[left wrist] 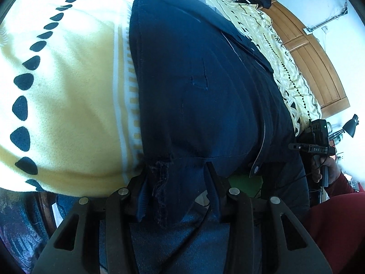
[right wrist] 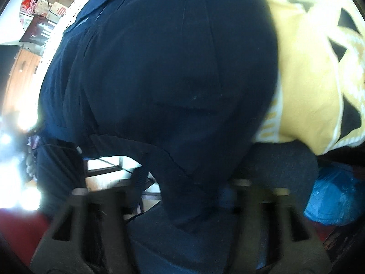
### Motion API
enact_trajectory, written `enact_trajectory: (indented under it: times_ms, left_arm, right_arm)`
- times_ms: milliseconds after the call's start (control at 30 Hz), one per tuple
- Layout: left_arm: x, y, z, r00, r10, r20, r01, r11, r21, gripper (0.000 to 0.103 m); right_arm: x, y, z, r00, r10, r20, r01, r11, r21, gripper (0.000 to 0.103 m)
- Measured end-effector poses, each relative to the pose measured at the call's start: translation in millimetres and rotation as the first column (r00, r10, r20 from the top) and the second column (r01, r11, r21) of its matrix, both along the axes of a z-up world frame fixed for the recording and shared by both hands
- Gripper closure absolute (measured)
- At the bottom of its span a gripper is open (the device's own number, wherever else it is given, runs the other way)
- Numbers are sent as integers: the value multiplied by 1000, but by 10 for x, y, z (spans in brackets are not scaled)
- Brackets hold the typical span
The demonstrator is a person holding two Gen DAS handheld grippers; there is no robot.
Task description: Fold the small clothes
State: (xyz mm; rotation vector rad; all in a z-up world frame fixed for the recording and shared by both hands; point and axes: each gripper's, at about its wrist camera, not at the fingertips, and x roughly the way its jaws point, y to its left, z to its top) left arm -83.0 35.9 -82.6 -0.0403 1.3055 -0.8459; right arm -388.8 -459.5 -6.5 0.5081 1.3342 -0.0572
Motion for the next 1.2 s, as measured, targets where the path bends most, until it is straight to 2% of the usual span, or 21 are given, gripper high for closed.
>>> enact_trajectory:
  times_ms: [33,67,100,200,300,400,467,500,567,633,733,800,867,933,967,1000,1033,1067,1133,1200]
  left_arm:
    - [1,-2,0,1000,14,11,-14,1000,0,73]
    - [-4,-14,18,999,34,23,-34,999,-4,90]
    - [-6,-12,60,998,53,25,-52,998,-27,93]
    - [34,-14,387,994,102,47,-93,983,-156,94]
    - [248,-114,865,985,139,99,-104,949,-299,94]
    - [686,-299,1328,973,187,133,-113,894,-433,94]
    - [996,-453,1538,965,211,155,-113,870,-480,94]
    - [1188,-580,1655,959,219,181,-106,867,-486,94]
    - [1554,-863,1773,954,220,205,-99,873,-478,94]
    - [1924,-1162,1801,951,208,228,-88,890,-446,94]
    - [2526,-1614,1632,951,202,232,-103,919,-379,94]
    - [2935,-1891,1398,954,212,210,-132,931,-341,89]
    - [3369,-2153,1066,953,230,195,-173,947,-271,86]
    - [3785,-2348,551,962,240,132,-219,963,-154,80]
    - [3926,-2431,321,966,244,91,-235,967,-94,74]
    - [4051,-2499,100,970,239,49,-237,971,-42,74]
    - [4091,-2530,35,969,242,46,-241,970,-37,75]
    - [4082,-2542,59,968,243,62,-240,969,-49,76]
    - [3973,-2552,264,967,216,135,-207,975,-79,75]
    - [3861,-2543,470,959,188,211,-167,979,-113,68]
  right_arm:
    - [-11,-2,80,999,-6,35,6,1000,7,96]
    - [-26,-5,225,996,-13,94,11,1000,22,96]
    - [-35,-14,401,988,-23,151,18,999,37,96]
    - [-14,-135,902,951,-79,299,51,994,99,97]
    - [169,-410,1364,894,-148,424,83,982,168,97]
    - [455,-743,1587,848,-223,481,120,964,236,97]
    - [721,-936,1661,824,-257,505,134,954,267,97]
    - [868,-1081,1686,813,-274,514,143,949,279,97]
    - [1185,-1307,1705,802,-294,521,159,944,288,96]
    - [1564,-1575,1597,803,-316,505,187,939,290,96]
    - [2050,-1893,1344,820,-343,459,229,930,287,94]
    - [2437,-2088,1060,852,-321,414,227,939,260,93]
    - [2666,-2344,713,878,-337,339,259,931,255,89]
    - [2856,-2516,316,895,-366,256,322,926,199,85]
    - [2893,-2559,222,894,-383,233,343,919,194,84]
    - [2890,-2582,168,888,-401,227,356,910,213,84]
    - [2881,-2584,155,885,-402,237,350,908,231,79]
    - [2867,-2573,170,884,-392,254,336,912,236,73]
    - [2831,-2539,221,886,-365,285,307,924,230,67]
    - [2816,-2527,270,887,-350,300,293,931,219,66]
